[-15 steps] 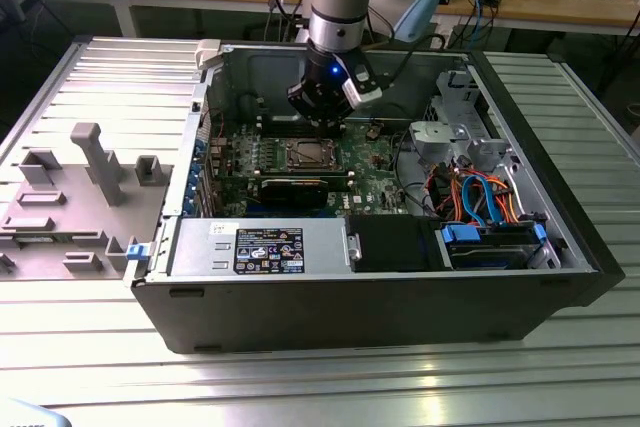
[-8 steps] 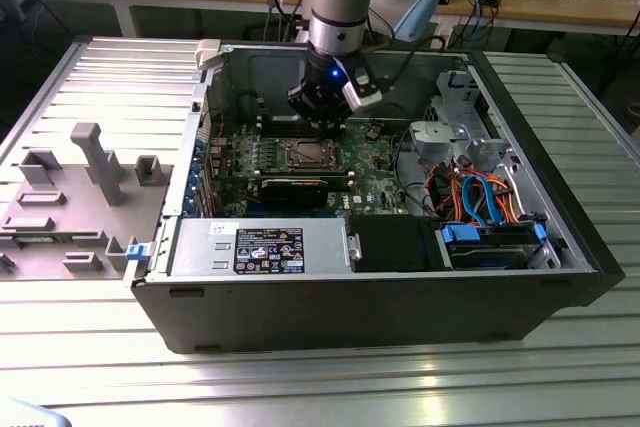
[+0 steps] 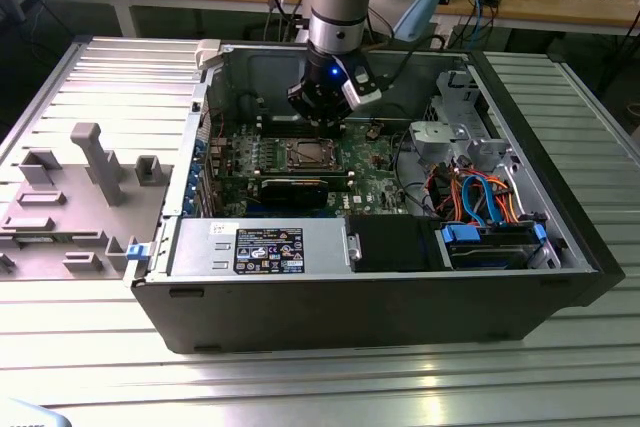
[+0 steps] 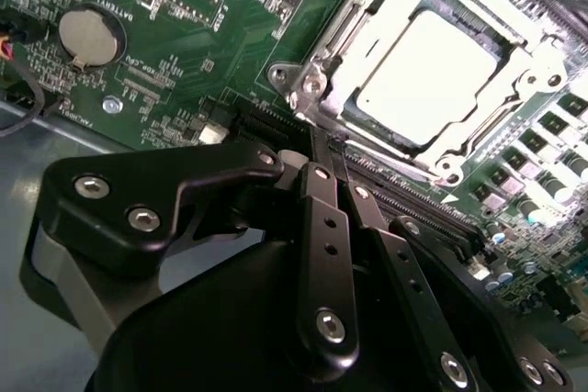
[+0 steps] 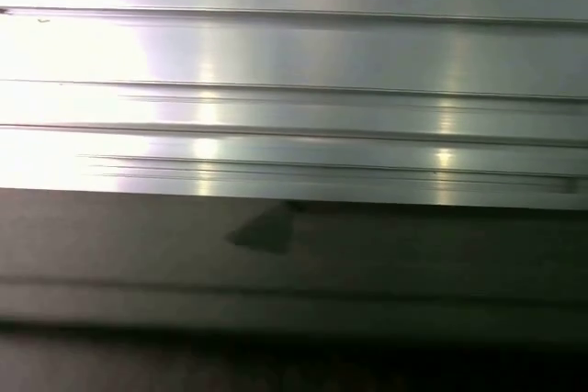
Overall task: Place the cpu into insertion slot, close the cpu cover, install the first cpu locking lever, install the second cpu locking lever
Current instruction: 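Install the first cpu locking lever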
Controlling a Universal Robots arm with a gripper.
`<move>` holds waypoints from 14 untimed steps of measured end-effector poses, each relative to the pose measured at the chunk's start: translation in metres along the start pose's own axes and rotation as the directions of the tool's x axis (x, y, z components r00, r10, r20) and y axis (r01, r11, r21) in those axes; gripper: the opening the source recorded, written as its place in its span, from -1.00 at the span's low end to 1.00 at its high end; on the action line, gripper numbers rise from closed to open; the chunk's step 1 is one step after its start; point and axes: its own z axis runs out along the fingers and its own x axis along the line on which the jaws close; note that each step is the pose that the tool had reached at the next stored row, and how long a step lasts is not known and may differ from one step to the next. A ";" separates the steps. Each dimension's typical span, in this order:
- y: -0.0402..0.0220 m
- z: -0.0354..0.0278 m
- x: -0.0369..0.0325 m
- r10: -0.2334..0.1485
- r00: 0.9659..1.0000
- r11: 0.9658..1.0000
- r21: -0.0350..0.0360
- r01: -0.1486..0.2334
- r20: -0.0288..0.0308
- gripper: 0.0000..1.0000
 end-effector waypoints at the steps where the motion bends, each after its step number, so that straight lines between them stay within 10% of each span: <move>1: 0.0003 -0.0001 0.0000 0.000 1.000 1.000 0.000 0.000 0.000 -0.79; 8: -0.0014 -0.0101 0.0004 0.000 1.000 1.000 0.001 0.000 0.002 -0.79; 14: -0.0168 -0.0106 0.0010 0.000 1.000 1.000 0.006 0.000 0.002 -0.79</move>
